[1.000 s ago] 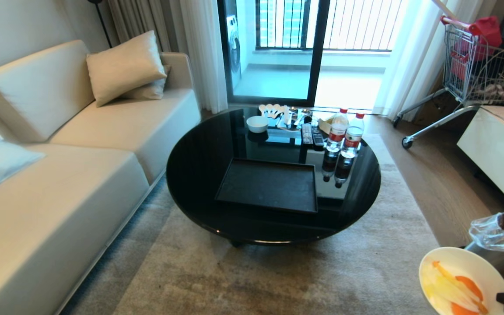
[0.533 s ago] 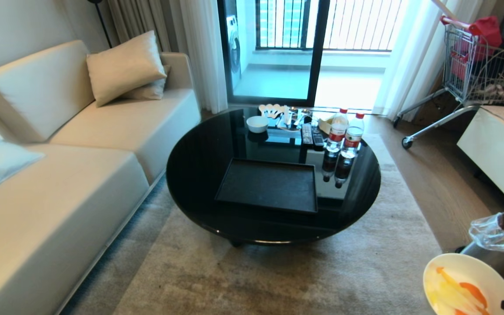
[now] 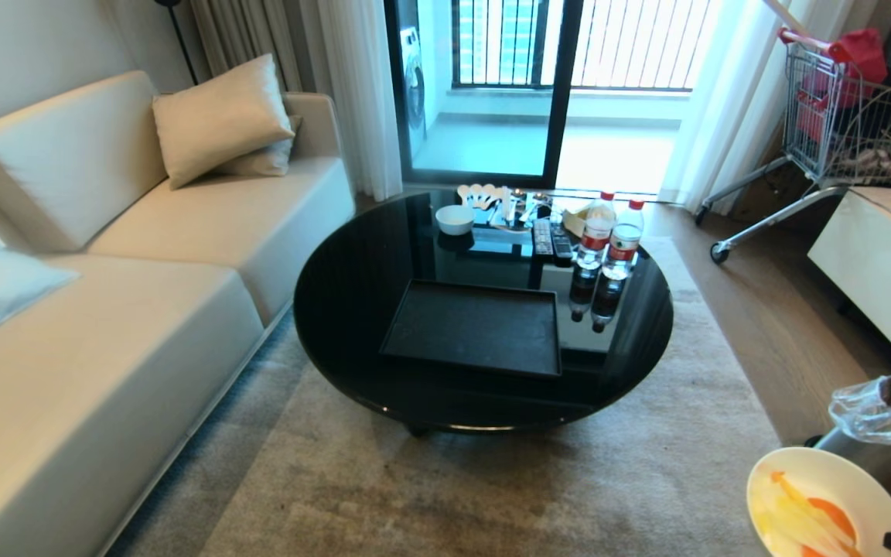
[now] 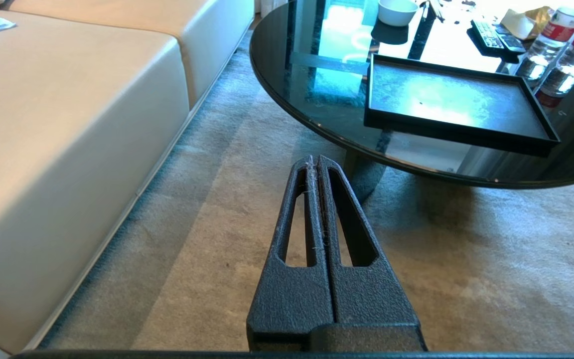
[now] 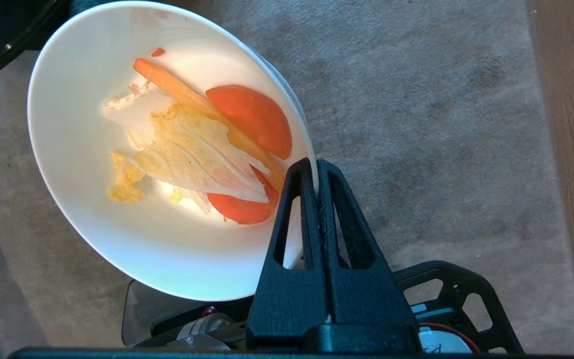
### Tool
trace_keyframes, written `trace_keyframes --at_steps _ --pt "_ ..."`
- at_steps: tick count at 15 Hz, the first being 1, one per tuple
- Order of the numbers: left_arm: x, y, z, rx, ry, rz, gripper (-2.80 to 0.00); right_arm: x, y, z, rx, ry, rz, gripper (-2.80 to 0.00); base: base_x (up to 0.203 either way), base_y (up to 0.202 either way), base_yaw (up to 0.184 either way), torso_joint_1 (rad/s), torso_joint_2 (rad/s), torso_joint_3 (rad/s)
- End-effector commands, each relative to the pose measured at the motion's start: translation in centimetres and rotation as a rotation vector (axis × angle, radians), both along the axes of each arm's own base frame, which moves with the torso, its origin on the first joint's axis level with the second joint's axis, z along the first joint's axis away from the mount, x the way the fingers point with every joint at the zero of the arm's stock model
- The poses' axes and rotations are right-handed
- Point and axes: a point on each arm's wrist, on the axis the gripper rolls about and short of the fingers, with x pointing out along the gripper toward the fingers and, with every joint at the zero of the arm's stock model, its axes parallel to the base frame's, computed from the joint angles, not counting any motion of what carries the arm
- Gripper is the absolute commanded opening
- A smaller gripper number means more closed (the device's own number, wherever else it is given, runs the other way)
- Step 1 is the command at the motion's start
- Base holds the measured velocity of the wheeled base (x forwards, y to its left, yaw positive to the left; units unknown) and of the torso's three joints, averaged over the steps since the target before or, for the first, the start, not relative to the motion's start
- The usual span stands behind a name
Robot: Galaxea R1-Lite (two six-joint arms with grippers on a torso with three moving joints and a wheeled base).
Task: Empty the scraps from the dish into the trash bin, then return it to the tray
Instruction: Move the bowl over the trash can
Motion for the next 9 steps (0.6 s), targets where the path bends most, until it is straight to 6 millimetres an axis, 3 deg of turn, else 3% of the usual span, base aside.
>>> trace_keyframes --at_steps 1,9 --pt "0.0 0.0 0.0 -0.001 -0.001 0.001 -2.8 -0.1 0.0 -0.4 0.014 0.02 -0.01 -2.8 0.0 0.0 0.0 0.0 0.0 0.0" --pt "0.0 0.0 0.0 0.0 -0.001 0.001 -2.8 -0.7 -0.1 -1.9 0.044 0.079 -0.069 -2.8 0.0 0.0 0.0 0.0 0.0 0.0"
